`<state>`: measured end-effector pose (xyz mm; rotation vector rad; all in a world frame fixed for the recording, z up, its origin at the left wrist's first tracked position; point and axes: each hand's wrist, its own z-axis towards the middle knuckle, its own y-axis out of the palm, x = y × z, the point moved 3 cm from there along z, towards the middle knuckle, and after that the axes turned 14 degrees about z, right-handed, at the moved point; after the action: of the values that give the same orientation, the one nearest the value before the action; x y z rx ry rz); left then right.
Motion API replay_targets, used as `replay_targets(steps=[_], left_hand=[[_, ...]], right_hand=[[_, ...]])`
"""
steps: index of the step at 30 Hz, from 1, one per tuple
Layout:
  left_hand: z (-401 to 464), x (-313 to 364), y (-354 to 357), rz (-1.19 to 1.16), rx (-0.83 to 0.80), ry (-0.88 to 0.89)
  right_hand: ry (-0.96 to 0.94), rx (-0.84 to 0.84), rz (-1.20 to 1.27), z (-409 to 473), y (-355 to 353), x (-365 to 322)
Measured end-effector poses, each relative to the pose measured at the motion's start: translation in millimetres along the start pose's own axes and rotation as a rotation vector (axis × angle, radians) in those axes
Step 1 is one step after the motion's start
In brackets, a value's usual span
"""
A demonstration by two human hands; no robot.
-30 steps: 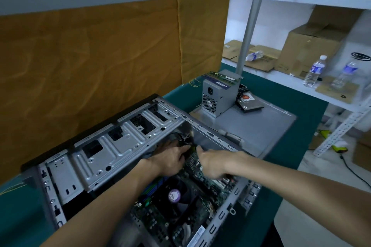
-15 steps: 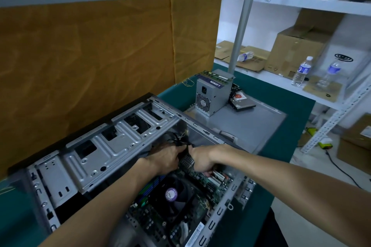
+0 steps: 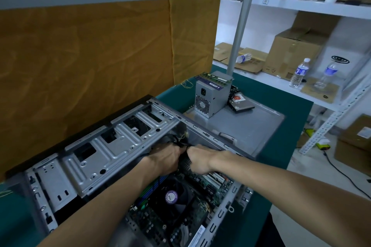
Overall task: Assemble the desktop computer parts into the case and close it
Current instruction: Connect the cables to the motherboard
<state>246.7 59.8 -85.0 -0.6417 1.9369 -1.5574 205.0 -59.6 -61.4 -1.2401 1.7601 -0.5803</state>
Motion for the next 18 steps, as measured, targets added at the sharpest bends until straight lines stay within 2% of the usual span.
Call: replay_targets(steps=[9, 12, 15, 18], left_hand=[[0, -5, 8, 0.017, 0.111, 0.077], [1, -6, 11, -0.015, 0.111, 0.059], [2, -6, 17, -0.008, 0.102, 0.037], [-4, -6, 23, 0.096, 0.133, 0.015]], right_hand=[[0.122, -0.148, 0.092, 3, 3, 3], [0.137, -0.174, 0.055, -2, 4, 5], [0.092, -0.114, -0.06, -6, 7, 4], [-0.049, -0.023, -0.145, -8, 8, 0]])
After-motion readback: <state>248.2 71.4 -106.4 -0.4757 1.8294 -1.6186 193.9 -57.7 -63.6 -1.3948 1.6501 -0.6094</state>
